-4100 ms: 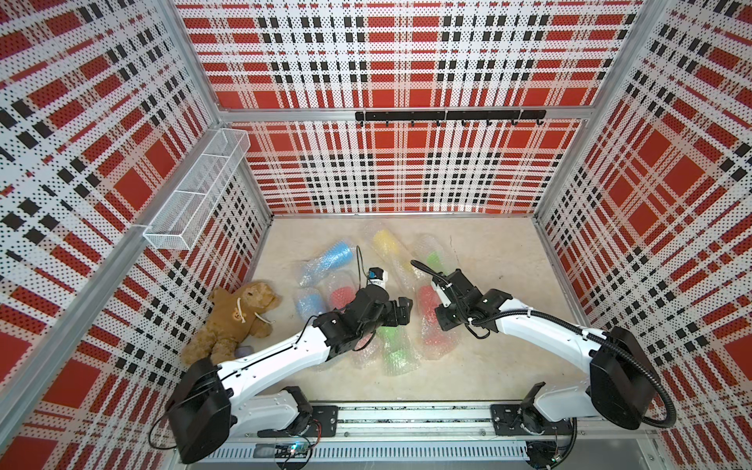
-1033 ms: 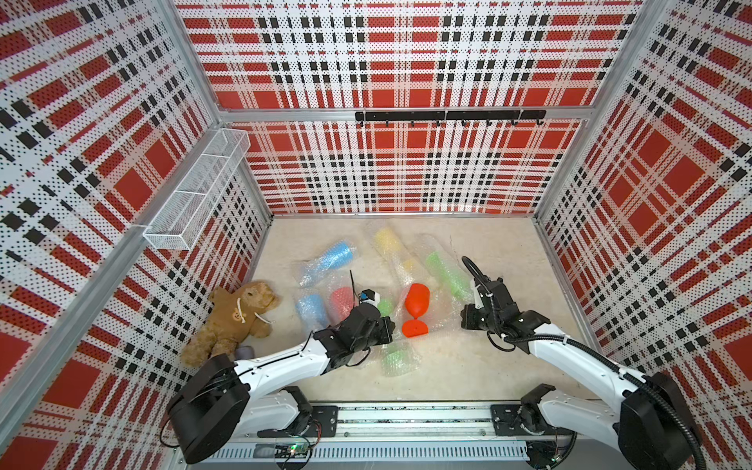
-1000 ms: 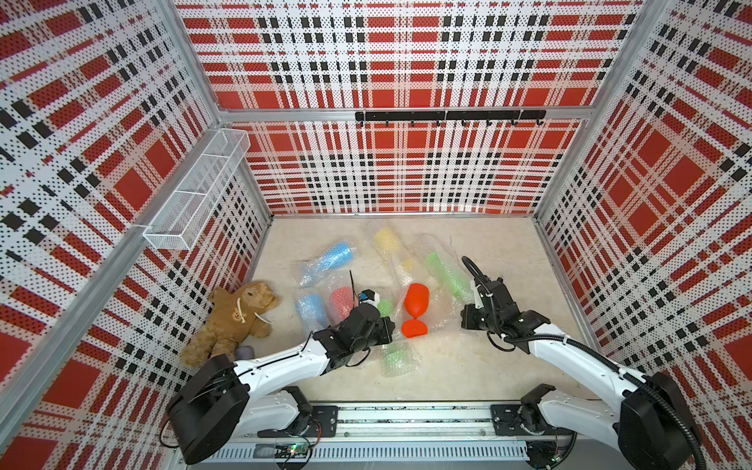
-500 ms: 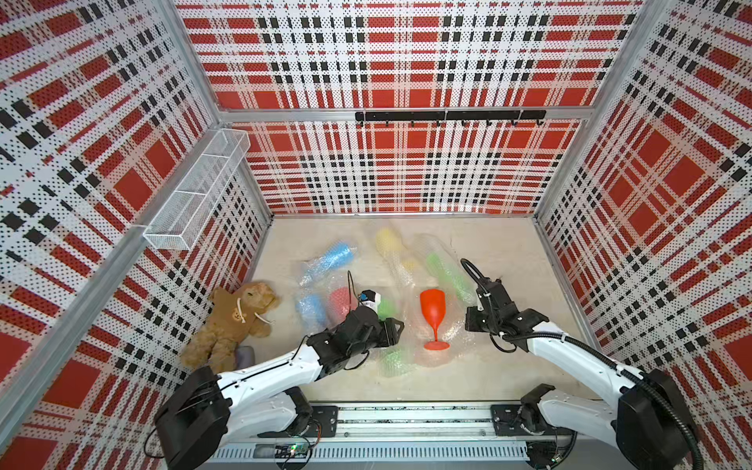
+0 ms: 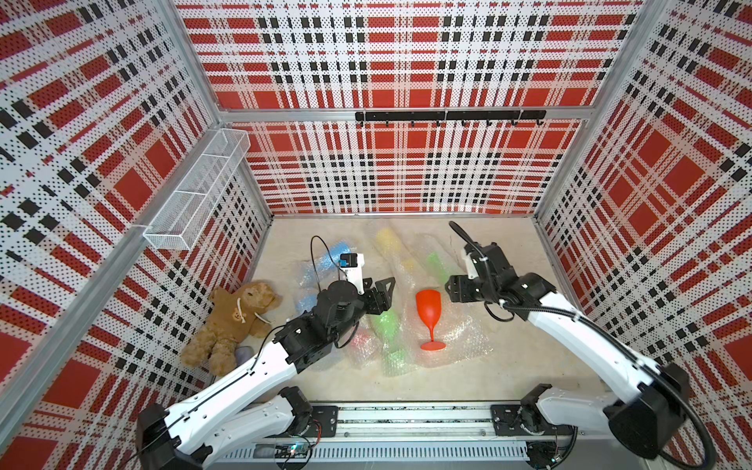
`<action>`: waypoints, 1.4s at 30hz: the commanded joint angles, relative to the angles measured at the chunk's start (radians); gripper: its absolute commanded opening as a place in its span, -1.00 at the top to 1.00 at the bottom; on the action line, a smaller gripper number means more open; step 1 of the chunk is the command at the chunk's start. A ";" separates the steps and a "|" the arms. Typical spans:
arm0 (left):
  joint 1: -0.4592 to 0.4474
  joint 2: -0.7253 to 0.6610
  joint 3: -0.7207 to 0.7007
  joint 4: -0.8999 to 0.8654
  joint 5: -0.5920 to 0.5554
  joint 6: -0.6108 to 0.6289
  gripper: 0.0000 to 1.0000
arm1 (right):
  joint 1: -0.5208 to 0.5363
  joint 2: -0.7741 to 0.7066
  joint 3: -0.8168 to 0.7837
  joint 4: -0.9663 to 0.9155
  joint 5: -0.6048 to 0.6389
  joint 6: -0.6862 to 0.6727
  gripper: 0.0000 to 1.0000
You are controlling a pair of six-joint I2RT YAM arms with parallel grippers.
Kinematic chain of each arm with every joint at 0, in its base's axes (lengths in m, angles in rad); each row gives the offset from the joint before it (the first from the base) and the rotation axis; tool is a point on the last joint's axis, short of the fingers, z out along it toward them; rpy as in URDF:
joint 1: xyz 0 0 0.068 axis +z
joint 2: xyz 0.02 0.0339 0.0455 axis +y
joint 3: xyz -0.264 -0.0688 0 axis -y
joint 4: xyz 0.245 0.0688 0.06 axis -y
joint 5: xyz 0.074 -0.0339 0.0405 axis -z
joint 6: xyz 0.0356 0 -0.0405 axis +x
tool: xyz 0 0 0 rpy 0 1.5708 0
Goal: Unpack wine glasses from bubble wrap
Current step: Pick up the wine glass from the bubble wrap.
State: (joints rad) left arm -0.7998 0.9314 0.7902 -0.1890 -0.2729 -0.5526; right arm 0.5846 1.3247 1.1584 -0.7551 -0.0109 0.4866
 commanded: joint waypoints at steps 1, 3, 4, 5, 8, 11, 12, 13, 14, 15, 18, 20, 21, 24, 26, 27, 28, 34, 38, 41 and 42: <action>0.035 -0.001 -0.045 0.008 -0.070 0.102 -0.49 | 0.021 0.158 0.093 -0.175 -0.147 -0.007 -0.63; 0.089 -0.017 -0.051 0.011 -0.011 0.094 -0.49 | 0.023 0.248 0.173 -0.224 -0.152 -0.031 -0.86; 0.109 -0.027 -0.052 0.006 0.000 0.094 -0.49 | 0.021 0.285 0.203 -0.242 -0.156 -0.045 -0.99; 0.125 -0.045 -0.060 0.007 0.002 0.094 -0.49 | 0.022 0.332 0.232 -0.267 -0.154 -0.062 -1.00; 0.169 -0.087 -0.081 0.013 0.010 0.099 -0.50 | 0.022 0.459 0.331 -0.336 -0.112 -0.090 -1.00; 0.179 -0.090 -0.082 0.010 0.029 0.095 -0.50 | 0.016 0.565 0.391 -0.371 -0.083 -0.116 -1.00; 0.180 -0.086 -0.080 0.007 0.036 0.095 -0.50 | 0.009 0.595 0.406 -0.370 -0.087 -0.128 -1.00; 0.181 -0.081 -0.077 0.004 0.044 0.095 -0.50 | 0.000 0.631 0.422 -0.366 -0.111 -0.143 -1.00; 0.184 -0.079 -0.075 -0.001 0.049 0.095 -0.50 | -0.013 0.671 0.451 -0.375 -0.137 -0.163 -1.00; 0.187 -0.074 -0.074 -0.005 0.052 0.094 -0.50 | -0.021 0.707 0.478 -0.383 -0.133 -0.174 -1.00; 0.207 -0.071 -0.075 -0.006 0.075 0.091 -0.50 | -0.046 0.783 0.528 -0.389 -0.172 -0.198 -1.00; 0.223 -0.066 -0.075 -0.004 0.103 0.087 -0.50 | -0.045 0.821 0.545 -0.397 -0.186 -0.205 -1.00; 0.232 -0.063 -0.077 -0.001 0.117 0.085 -0.50 | -0.044 0.830 0.547 -0.395 -0.192 -0.205 -1.00; 0.263 -0.057 -0.078 0.003 0.161 0.078 -0.49 | -0.044 0.846 0.553 -0.403 -0.192 -0.203 -0.95; 0.287 -0.056 -0.080 0.010 0.187 0.074 -0.49 | -0.047 0.852 0.560 -0.409 -0.190 -0.198 -0.91; 0.298 -0.056 -0.083 0.015 0.200 0.072 -0.49 | -0.047 0.854 0.562 -0.411 -0.194 -0.197 -0.89; 0.310 -0.056 -0.084 0.019 0.212 0.070 -0.49 | -0.046 0.855 0.560 -0.414 -0.200 -0.194 -0.87; 0.355 -0.057 -0.089 0.029 0.251 0.062 -0.47 | -0.046 0.831 0.526 -0.406 -0.230 -0.187 -0.92; 0.372 -0.055 -0.091 0.032 0.263 0.059 -0.47 | -0.047 0.820 0.525 -0.408 -0.233 -0.183 -0.88; 0.380 -0.054 -0.092 0.034 0.267 0.057 -0.46 | -0.047 0.811 0.528 -0.408 -0.238 -0.179 -0.76; 0.382 -0.054 -0.092 0.036 0.270 0.056 -0.46 | -0.047 0.806 0.527 -0.408 -0.236 -0.177 -0.70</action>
State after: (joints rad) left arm -0.4301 0.8764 0.7071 -0.1810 -0.0250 -0.4934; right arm 0.5346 2.1616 1.6913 -1.1366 -0.2333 0.3096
